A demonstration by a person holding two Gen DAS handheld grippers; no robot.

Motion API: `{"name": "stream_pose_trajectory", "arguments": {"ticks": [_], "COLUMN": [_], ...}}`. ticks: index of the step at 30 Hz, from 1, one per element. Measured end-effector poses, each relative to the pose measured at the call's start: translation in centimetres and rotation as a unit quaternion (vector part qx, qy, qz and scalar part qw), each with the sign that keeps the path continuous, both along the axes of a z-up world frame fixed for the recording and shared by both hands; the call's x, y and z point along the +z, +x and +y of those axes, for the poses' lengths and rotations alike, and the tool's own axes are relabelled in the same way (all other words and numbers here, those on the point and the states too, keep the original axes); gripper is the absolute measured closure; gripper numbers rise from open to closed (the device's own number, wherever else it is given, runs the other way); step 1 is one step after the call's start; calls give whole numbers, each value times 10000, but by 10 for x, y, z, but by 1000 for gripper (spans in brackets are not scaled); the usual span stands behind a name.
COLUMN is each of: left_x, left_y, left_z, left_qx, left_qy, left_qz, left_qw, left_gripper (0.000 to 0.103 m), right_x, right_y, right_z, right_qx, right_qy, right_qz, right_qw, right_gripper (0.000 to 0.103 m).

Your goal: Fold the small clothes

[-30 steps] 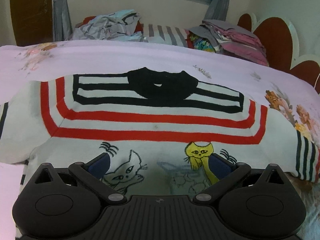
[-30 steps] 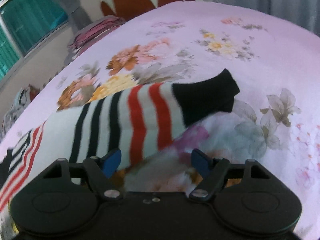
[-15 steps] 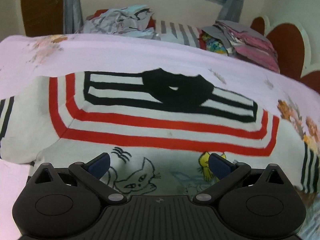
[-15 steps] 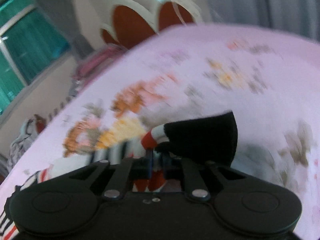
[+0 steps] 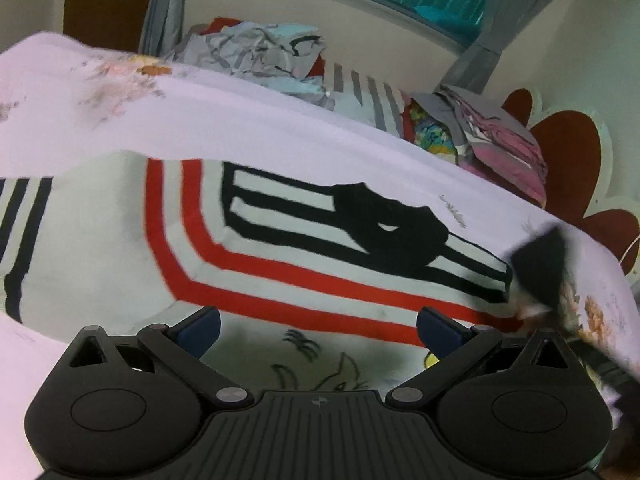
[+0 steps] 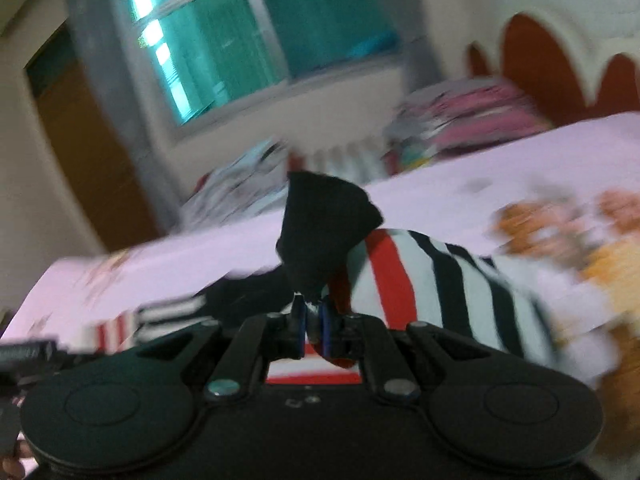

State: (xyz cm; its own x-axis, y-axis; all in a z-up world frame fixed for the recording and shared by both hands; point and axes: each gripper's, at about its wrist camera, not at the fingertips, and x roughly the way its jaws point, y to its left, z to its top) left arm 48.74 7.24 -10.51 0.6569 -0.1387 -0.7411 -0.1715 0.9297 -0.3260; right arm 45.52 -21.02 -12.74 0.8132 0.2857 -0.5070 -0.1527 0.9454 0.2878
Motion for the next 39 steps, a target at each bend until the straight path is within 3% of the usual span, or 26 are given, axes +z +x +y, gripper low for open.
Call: {"name": "stream_pose_trajectory", "arguments": {"ticks": [4,6,8,10,14,19,21,25,27,28,32,36,39], "left_x": [-9,-19,-31,-41,-56,-70,-72,-74,-75,-76,-70,-48,-43], "left_y": [0,3,9,14,24,28,29,32,34,34,32,28,26], "left_z": [14,15,13,5,-16,-33,-37,-38,-39,-38,-34,-17,4], "left_qx": [62,-31,-125,-247,-444,-552,-598,-614,-696,-742,-792,-685,-504], "left_qy": [-260,-542,-766,-908,-1243,-1289,-1254,-1149,-1142,-1183,-1297,-1290,-1114], "left_qz": [108,247,473,592,655,554,430,289,223,213,11,-461,-591], "left_qw": [9996,9982,9959,9938,9891,9886,9894,9911,9908,9900,9884,9882,9907], "left_gripper": [0,0,0,0,0,2,24,41,75,83,91,93,93], "right_x": [-31,-39,-34,-22,-5,-11,-19,-36,-43,-47,-53,-52,-49], "right_y": [9,10,2,-19,-49,-76,-82,-78,-74,-70,-61,-51,-46], "right_z": [44,54,53,49,24,-26,-47,-73,-79,-80,-83,-79,-77], "right_qx": [505,636,700,689,355,-396,-708,-1147,-1219,-1239,-1268,-1176,-1223], "right_qy": [-24,-60,-80,-96,-592,-1181,-1233,-1284,-1263,-1248,-1069,-941,-920], "right_qz": [484,623,582,452,236,278,436,621,678,730,799,835,828], "right_qw": [9976,9960,9958,9966,9973,9918,9889,9831,9821,9817,9829,9851,9847], "right_gripper": [88,75,62,58,55,52,52,52,52,52,55,74,78]}}
